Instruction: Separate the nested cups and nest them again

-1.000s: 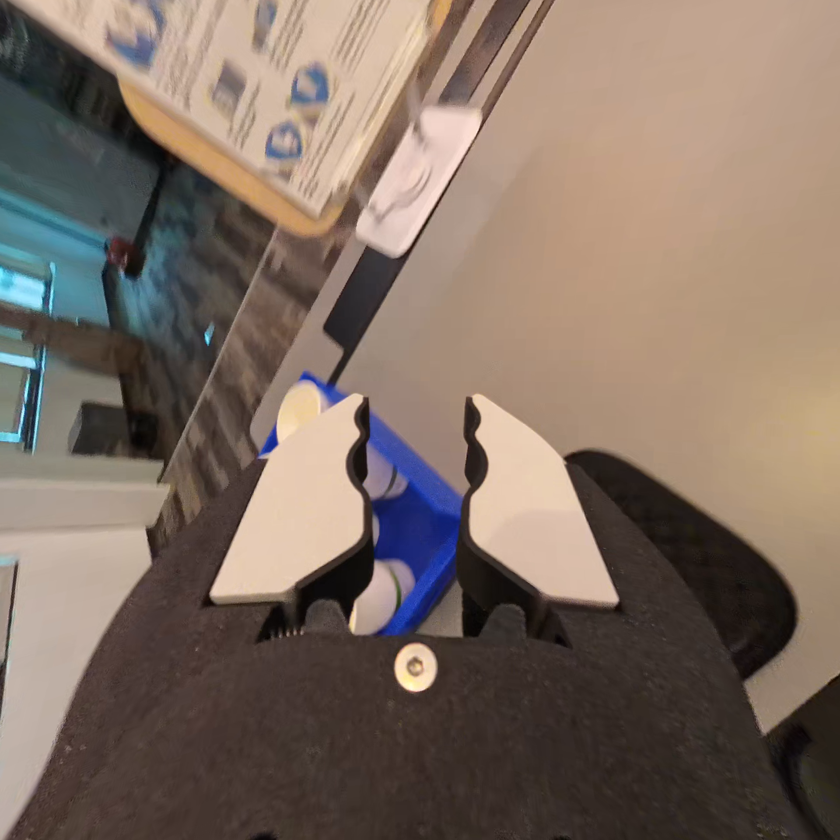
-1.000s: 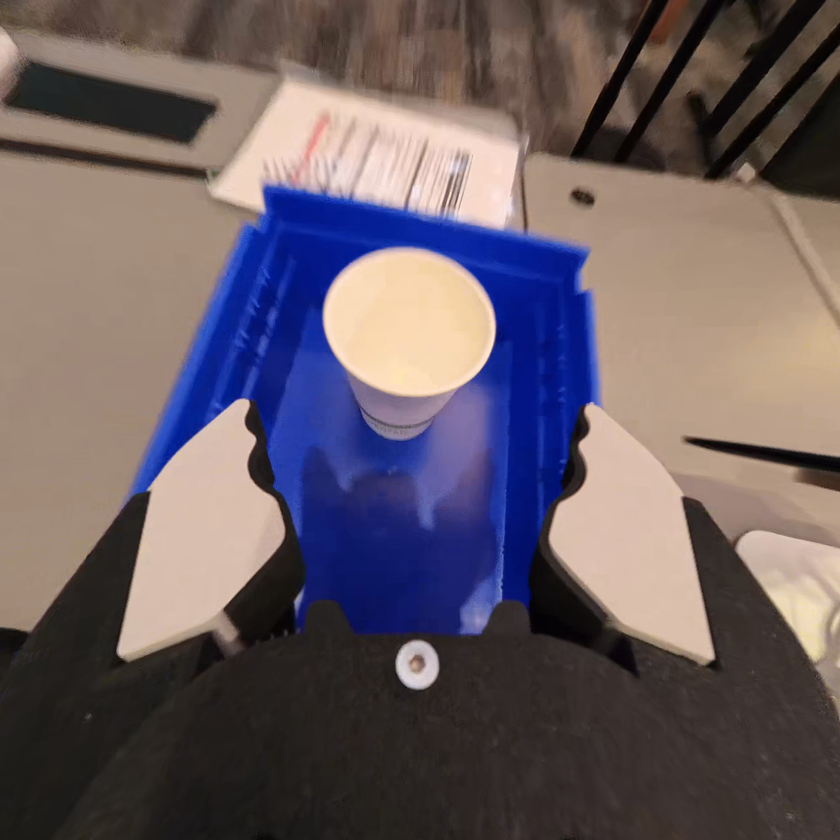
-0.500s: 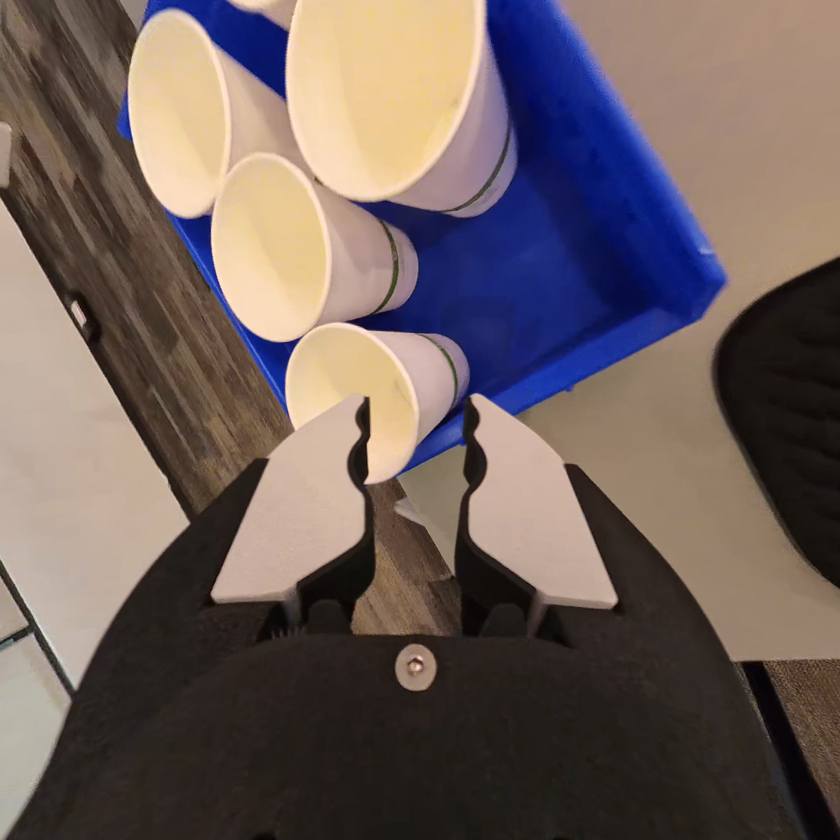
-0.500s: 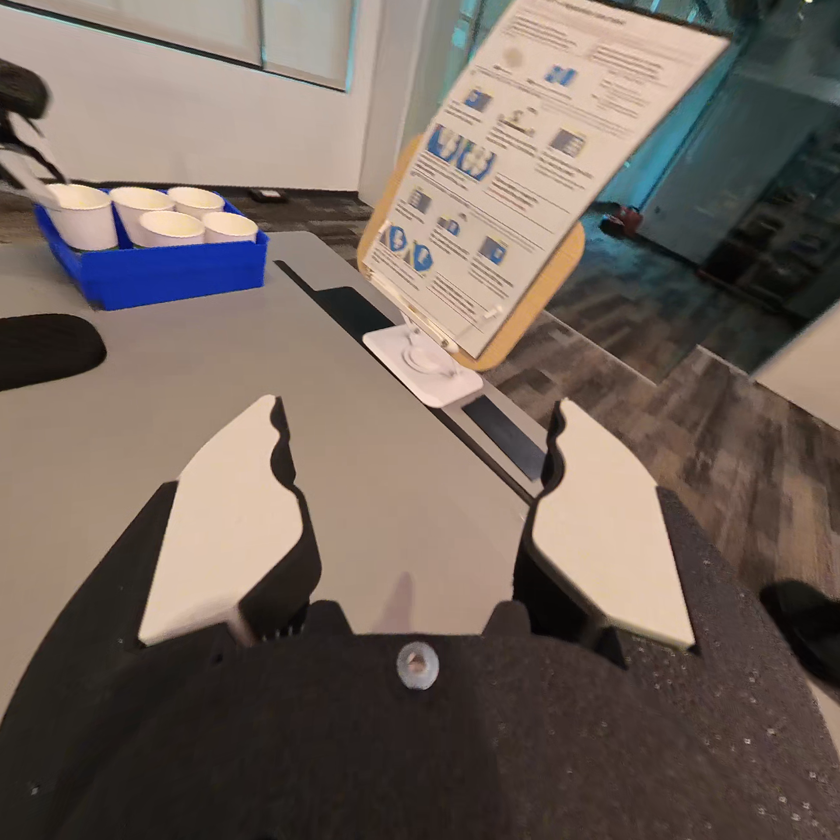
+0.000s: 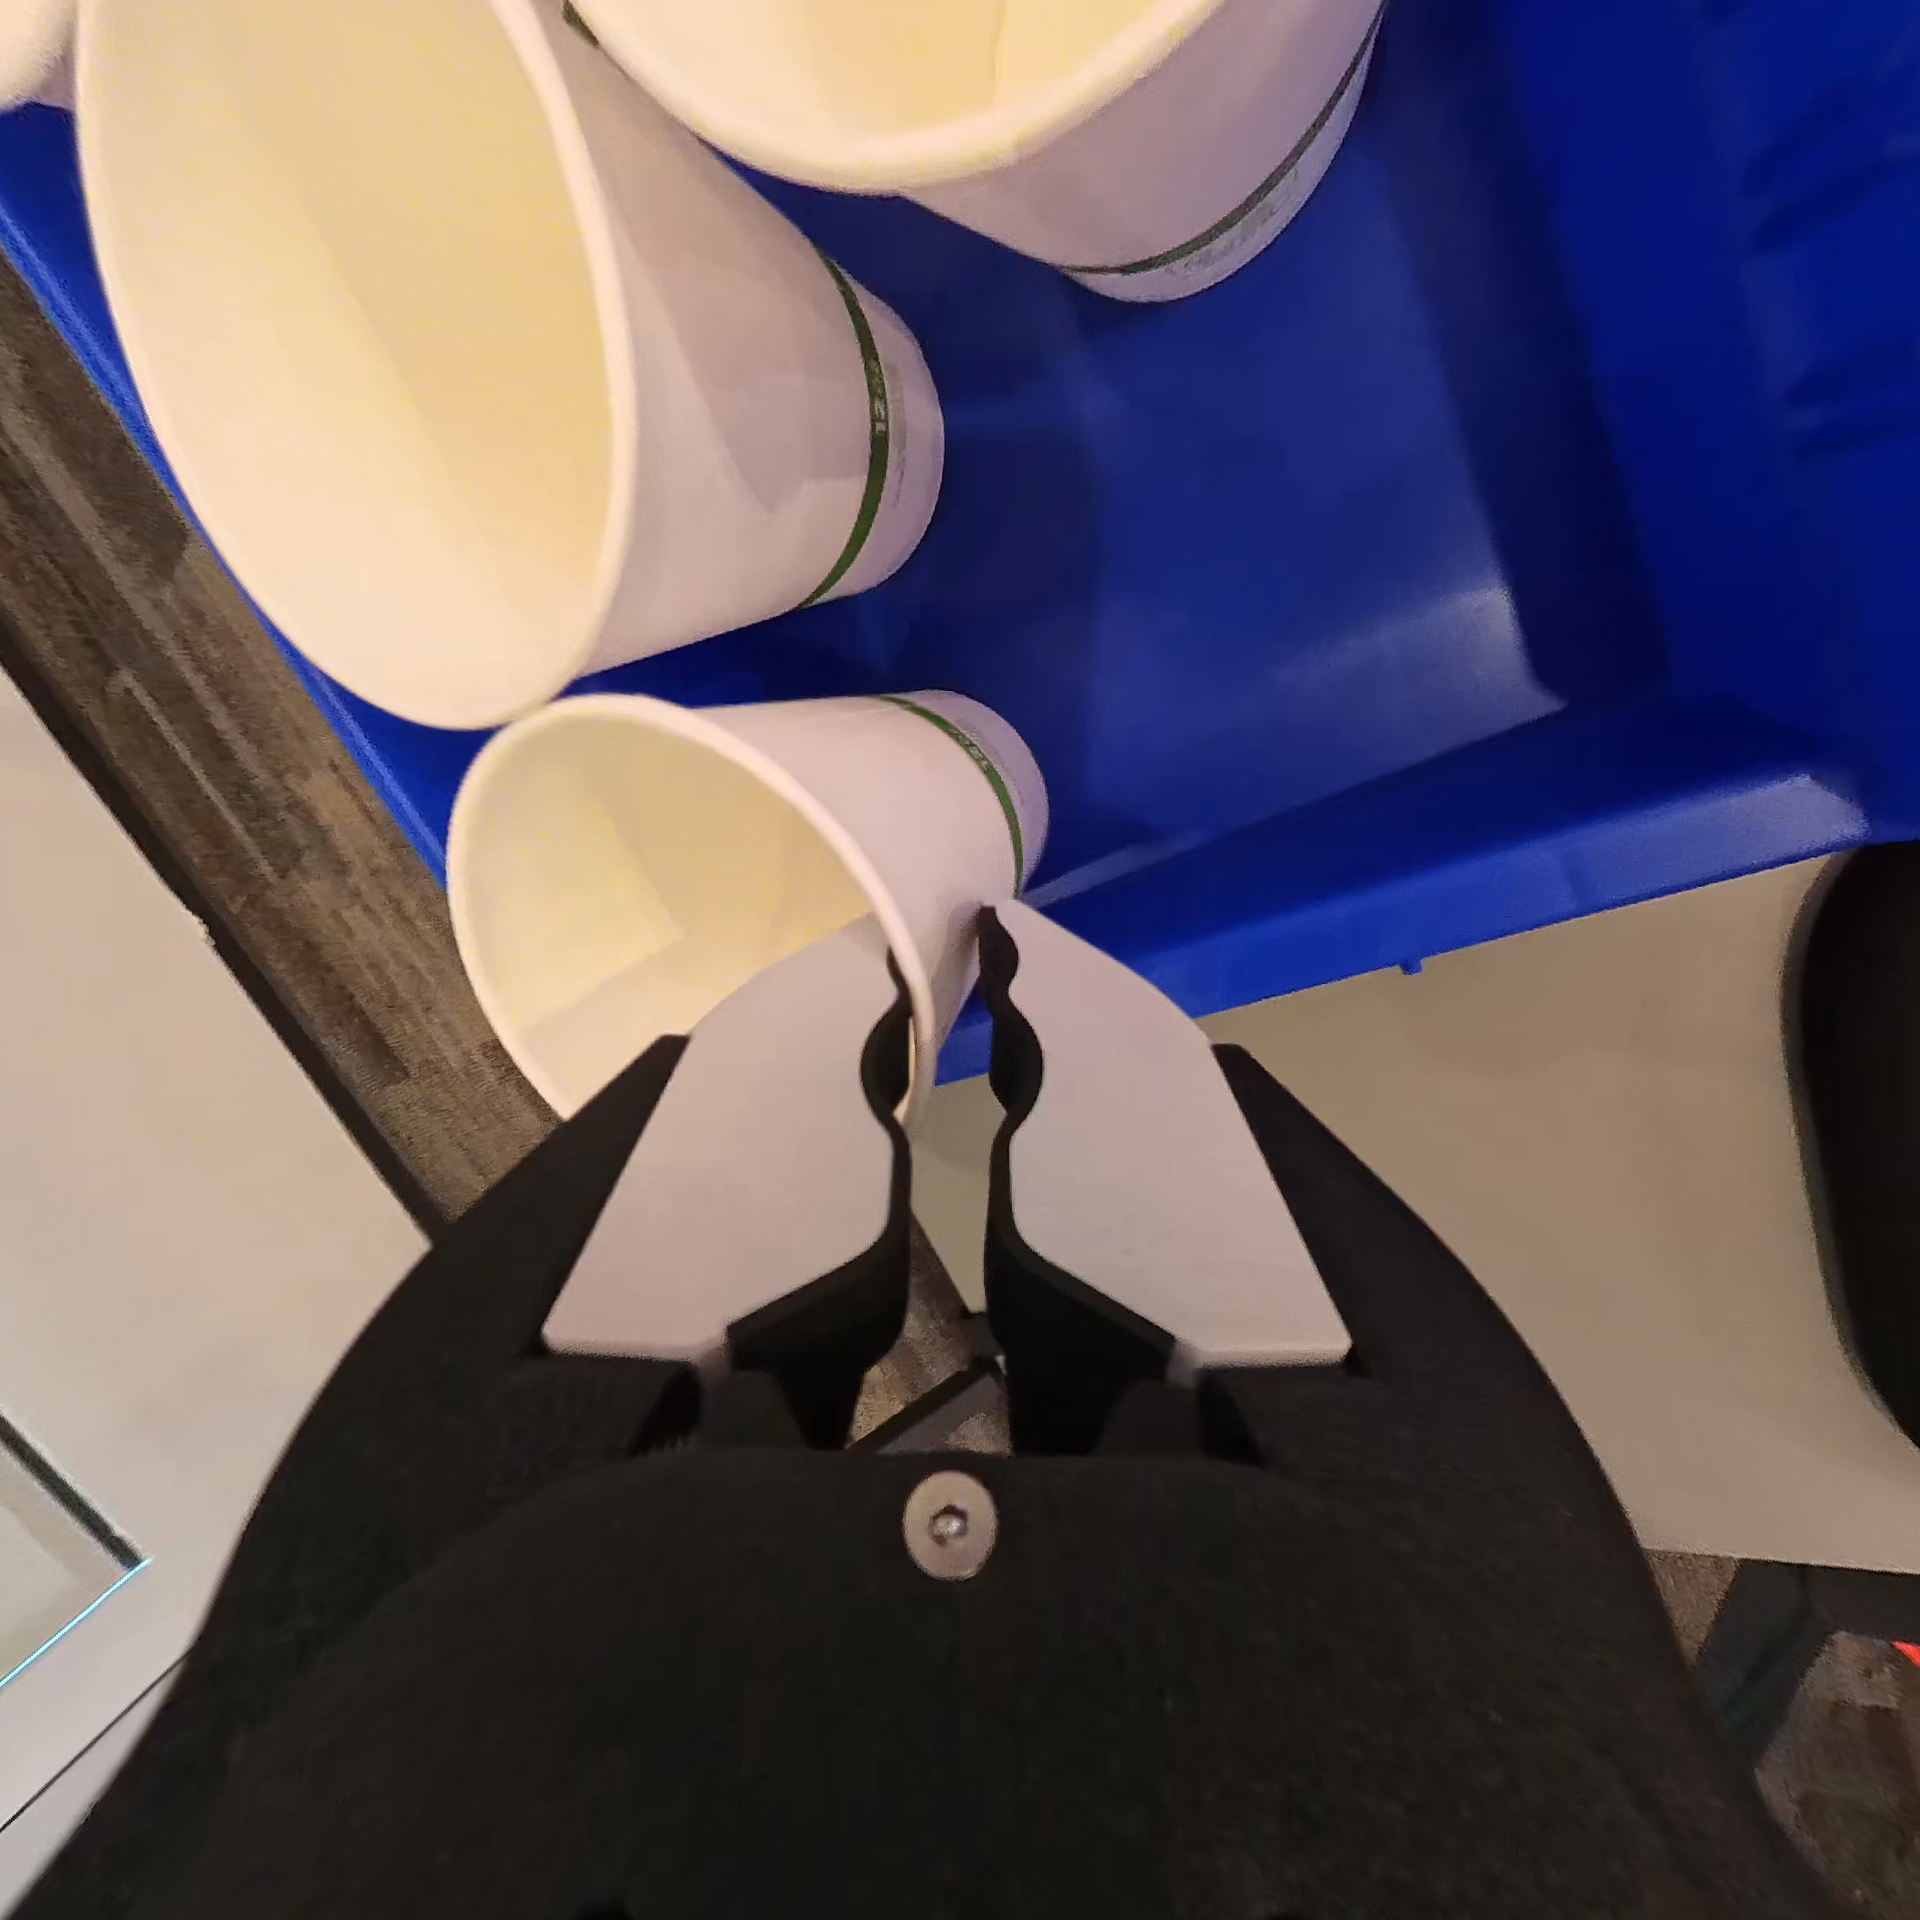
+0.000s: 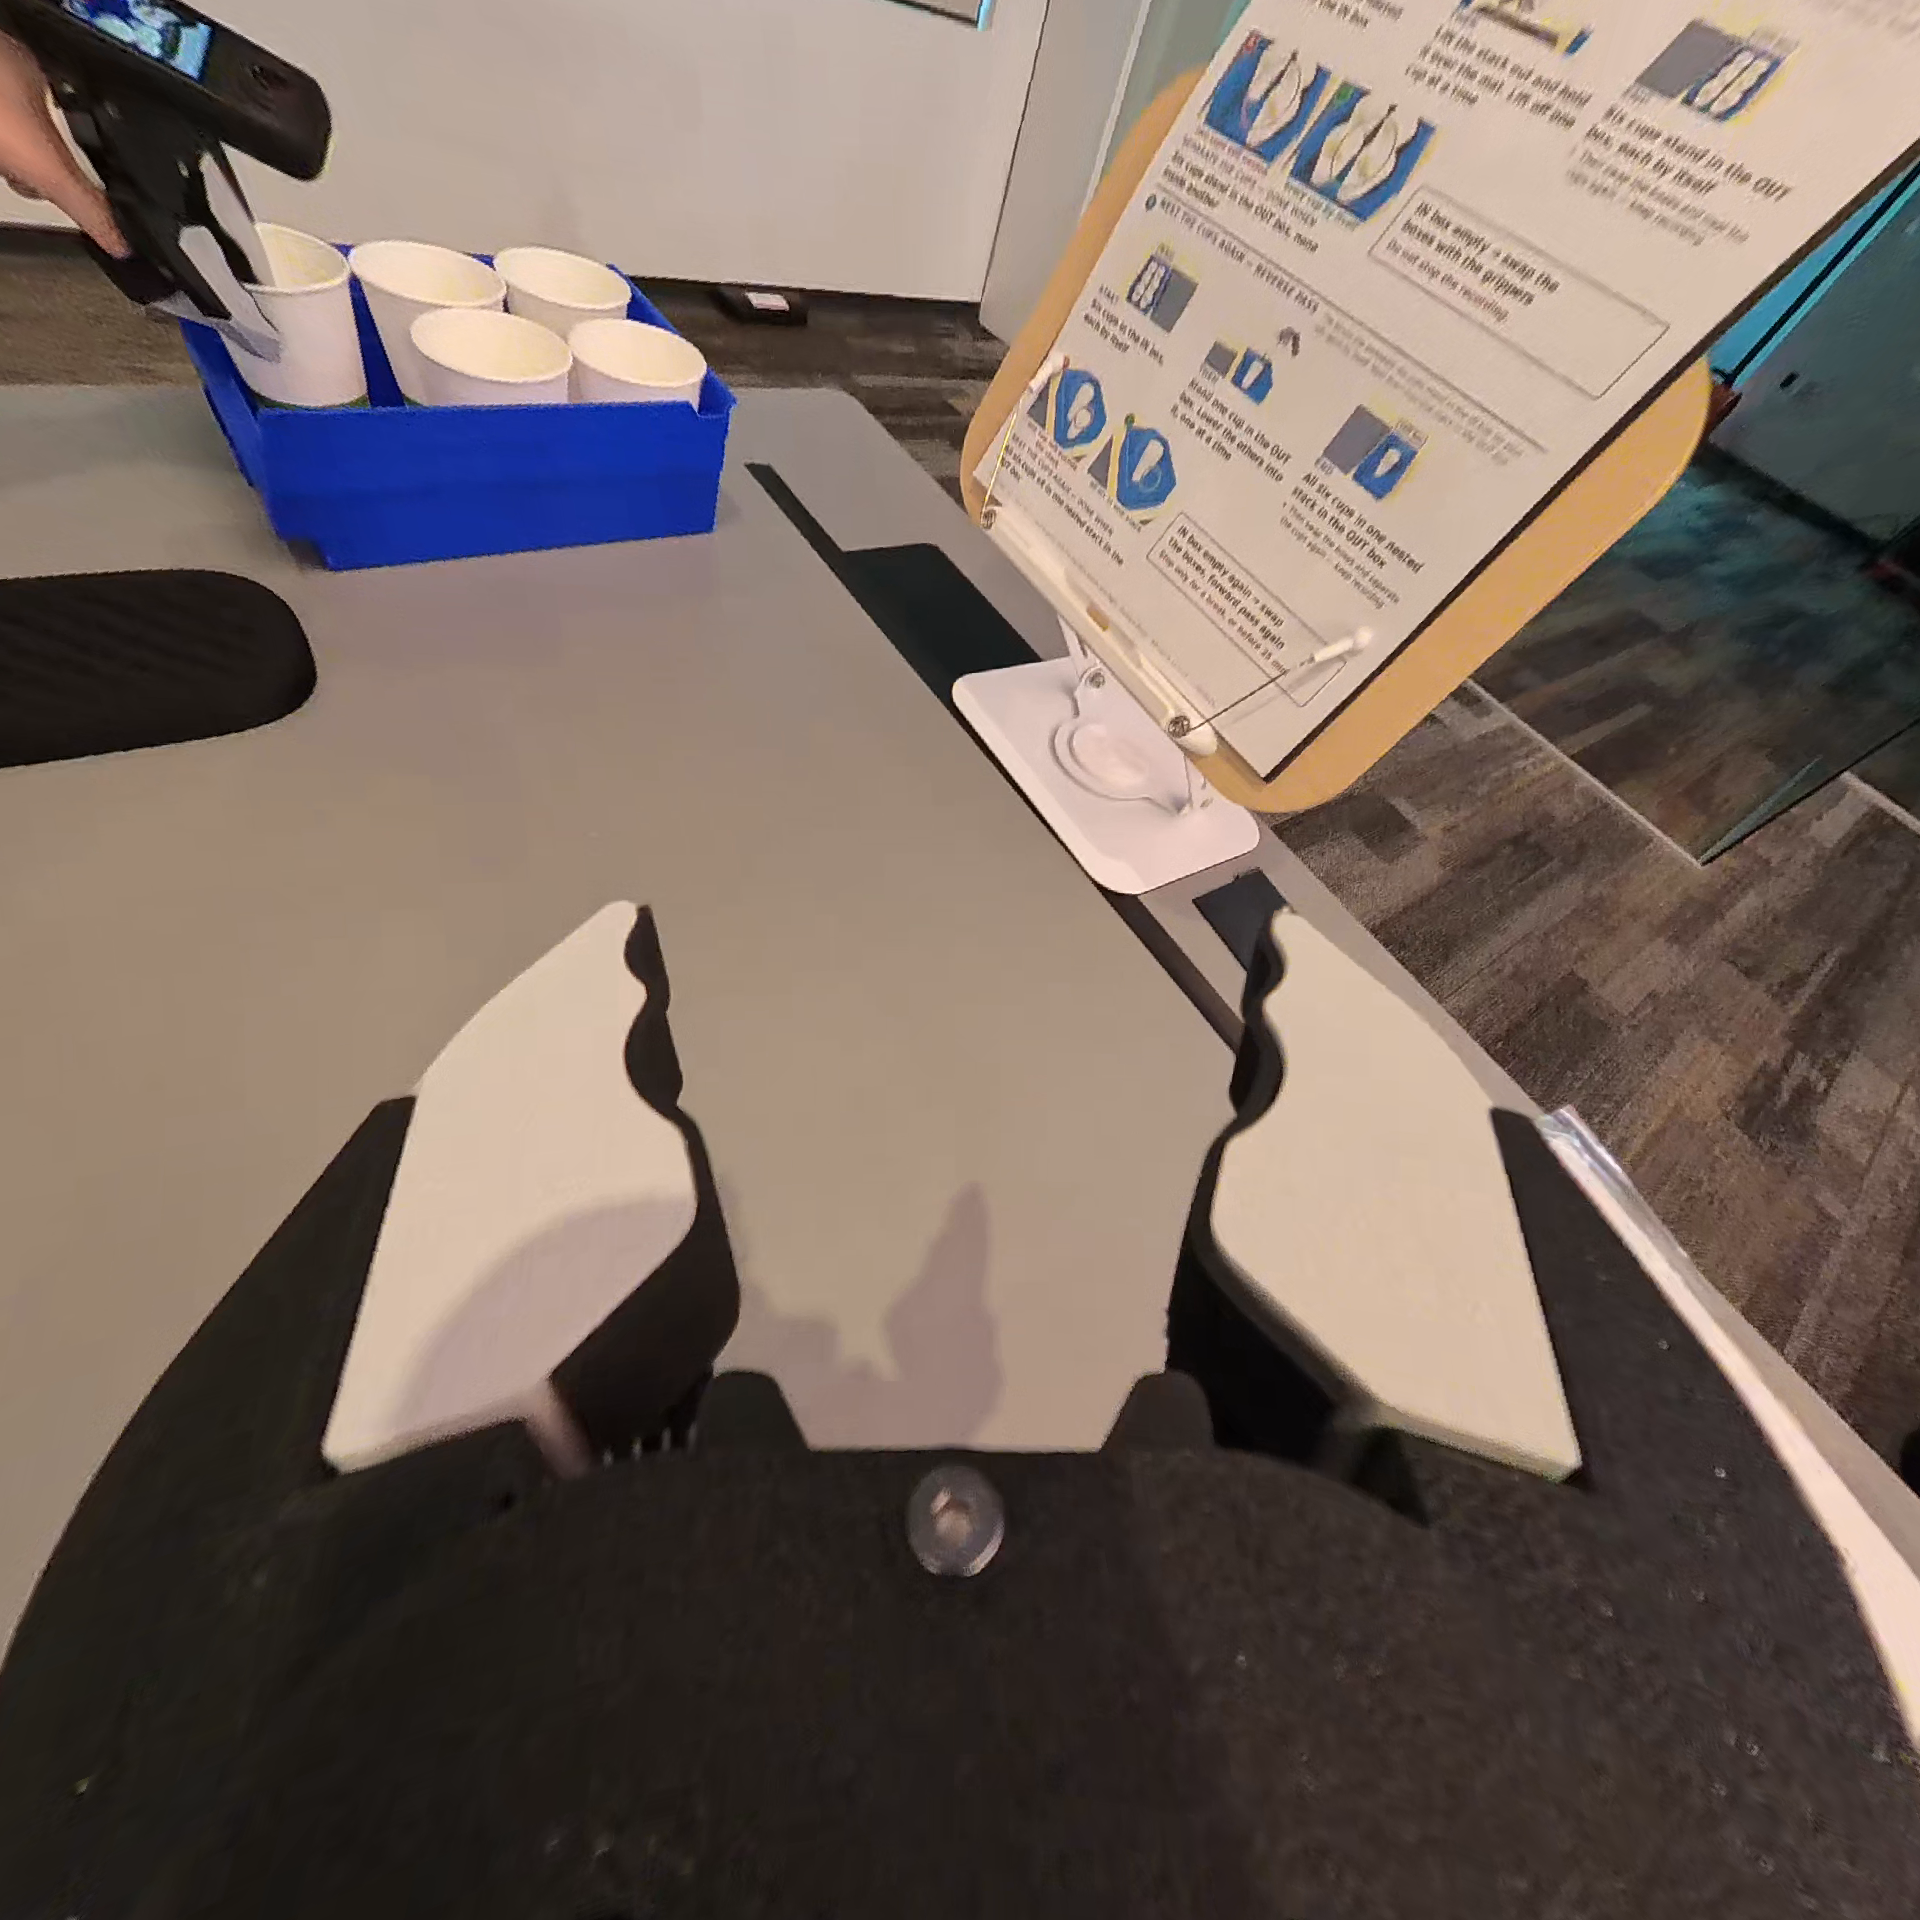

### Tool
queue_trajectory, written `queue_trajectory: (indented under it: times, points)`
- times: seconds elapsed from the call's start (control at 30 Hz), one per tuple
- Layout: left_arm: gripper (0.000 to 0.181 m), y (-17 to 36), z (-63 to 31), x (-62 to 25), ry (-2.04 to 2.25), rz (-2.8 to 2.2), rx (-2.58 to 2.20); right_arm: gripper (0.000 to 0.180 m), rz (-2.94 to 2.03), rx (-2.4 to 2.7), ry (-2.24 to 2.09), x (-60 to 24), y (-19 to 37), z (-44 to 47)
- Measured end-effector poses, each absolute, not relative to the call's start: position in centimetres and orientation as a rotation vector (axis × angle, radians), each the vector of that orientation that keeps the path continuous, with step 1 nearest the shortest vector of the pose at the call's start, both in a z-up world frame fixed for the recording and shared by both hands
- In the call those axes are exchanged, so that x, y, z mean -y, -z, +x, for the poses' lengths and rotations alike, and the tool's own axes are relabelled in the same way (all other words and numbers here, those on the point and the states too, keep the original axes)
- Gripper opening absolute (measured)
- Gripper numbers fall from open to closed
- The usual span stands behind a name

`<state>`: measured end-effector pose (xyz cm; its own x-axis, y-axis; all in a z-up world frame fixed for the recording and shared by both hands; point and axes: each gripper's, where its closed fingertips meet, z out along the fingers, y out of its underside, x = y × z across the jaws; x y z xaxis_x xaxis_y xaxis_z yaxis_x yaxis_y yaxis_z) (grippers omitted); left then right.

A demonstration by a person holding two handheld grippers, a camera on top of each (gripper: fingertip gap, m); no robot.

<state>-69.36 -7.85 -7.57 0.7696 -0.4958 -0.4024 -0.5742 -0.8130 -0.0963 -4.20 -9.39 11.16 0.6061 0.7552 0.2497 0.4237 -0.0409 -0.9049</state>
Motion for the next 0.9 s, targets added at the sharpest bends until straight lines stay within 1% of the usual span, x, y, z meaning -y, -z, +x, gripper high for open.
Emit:
queue_trajectory:
  times: [0.2,0.47,0.57,0.67,0.8,0.9]
  points:
    - [0.000,6.9,-68.6,8.0,-0.509,-2.715,-0.869,0.104,-1.715,0.979,-0.376,8.4,-9.9,-4.0]
    - [0.000,3.7,-67.8,10.4,-0.627,-2.638,-0.932,0.103,-1.745,0.951,-0.401,7.6,-9.2,-3.5]
    - [0.000,1.3,-67.8,11.3,-0.787,-2.564,-0.937,0.103,-1.757,0.963,-0.411,7.4,-8.7,-3.7]
    - [0.000,-2.3,-66.7,11.9,-0.954,-2.426,-0.885,0.103,-1.778,0.981,-0.397,7.1,-8.1,-4.1]
    - [0.000,-7.4,-62.6,12.4,-1.085,-2.184,-0.850,0.102,-1.796,1.027,-0.401,7.0,-7.2,-5.5]
    - [0.000,-9.8,-58.3,12.9,-1.094,-2.053,-0.864,0.102,-1.820,1.073,-0.386,6.8,-6.2,-6.8]
